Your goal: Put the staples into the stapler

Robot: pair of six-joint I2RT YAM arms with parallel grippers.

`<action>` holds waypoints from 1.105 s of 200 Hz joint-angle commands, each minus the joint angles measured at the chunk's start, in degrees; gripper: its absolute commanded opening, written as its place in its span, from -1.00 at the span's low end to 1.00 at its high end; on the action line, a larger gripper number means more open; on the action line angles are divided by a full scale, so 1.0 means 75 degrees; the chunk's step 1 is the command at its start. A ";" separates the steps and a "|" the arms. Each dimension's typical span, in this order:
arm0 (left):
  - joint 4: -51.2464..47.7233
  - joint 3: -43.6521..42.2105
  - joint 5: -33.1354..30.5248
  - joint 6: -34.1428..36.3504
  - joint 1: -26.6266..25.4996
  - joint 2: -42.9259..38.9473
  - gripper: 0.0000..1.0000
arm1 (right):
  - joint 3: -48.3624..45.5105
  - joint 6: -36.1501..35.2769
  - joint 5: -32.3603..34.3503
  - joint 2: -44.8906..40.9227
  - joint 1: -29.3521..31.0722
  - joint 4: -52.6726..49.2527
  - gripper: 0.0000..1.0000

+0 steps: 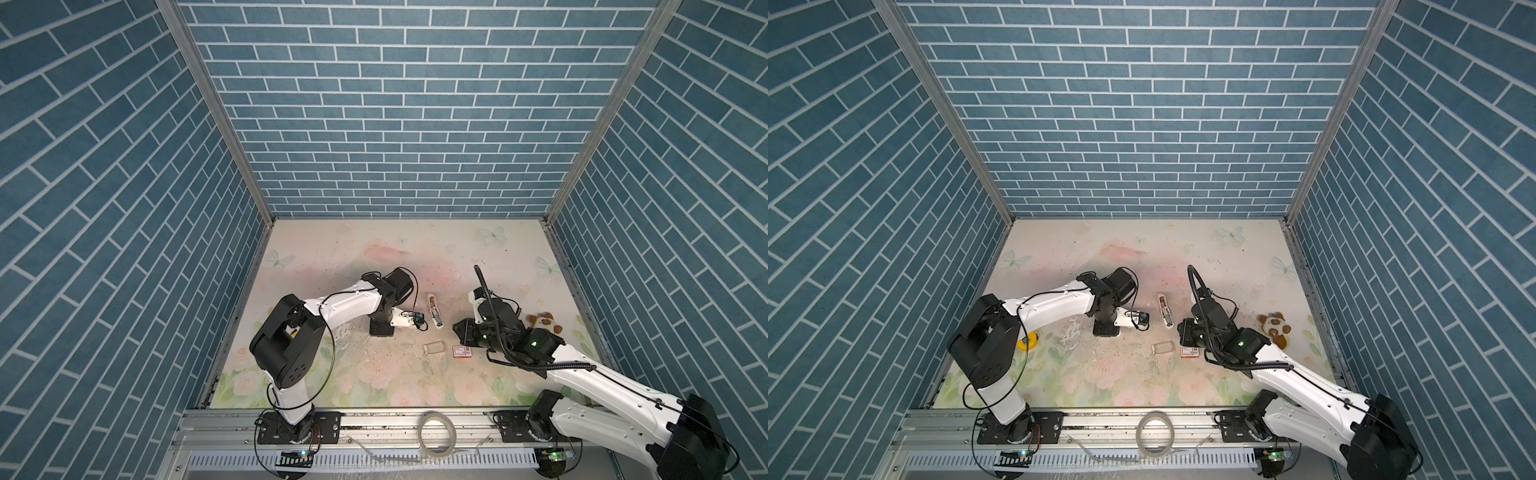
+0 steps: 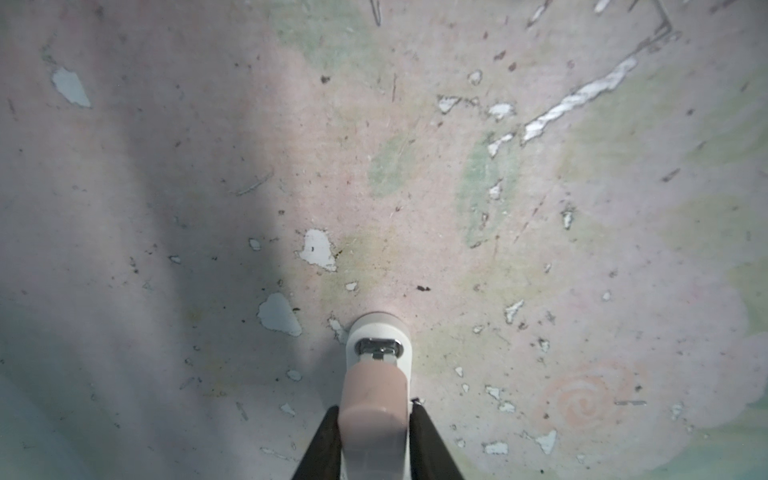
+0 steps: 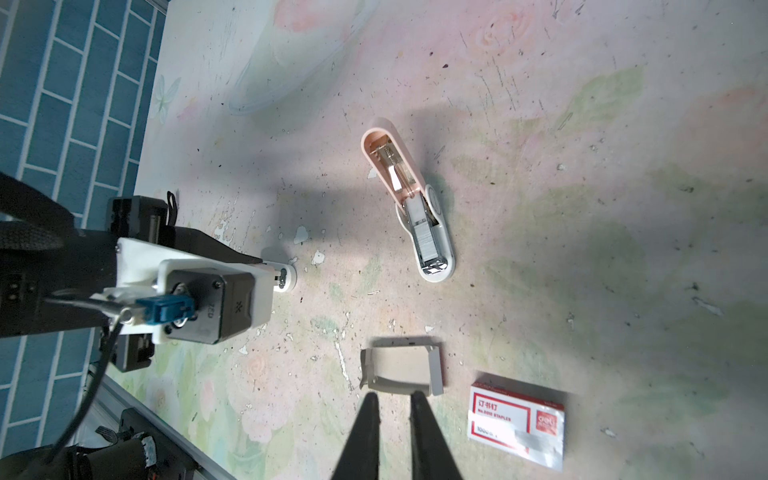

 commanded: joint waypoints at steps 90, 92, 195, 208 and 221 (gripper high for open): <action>-0.0053 -0.0117 0.0045 0.0037 0.0092 -0.0413 0.11 | -0.0177 -0.0144 0.0275 -0.0144 -0.0052 -0.0205 -0.46; -0.0048 -0.0122 0.0052 0.0034 0.0092 -0.0424 0.12 | -0.0177 -0.0153 0.0284 -0.0144 -0.0053 -0.0197 -0.44; -0.0814 0.0253 0.0590 -0.0220 0.0207 -0.1492 0.26 | 0.0046 -0.2281 -0.0243 0.1385 -0.0697 0.1047 0.04; -0.0948 0.0352 0.0754 -0.0372 0.0239 -0.1791 0.29 | 0.0134 -0.2539 -0.0435 0.1660 -0.0783 0.1307 0.05; -0.1026 0.0403 0.0944 -0.0522 0.0268 -0.2082 0.33 | 0.0168 -0.2725 -0.0436 0.1898 -0.0844 0.1555 0.06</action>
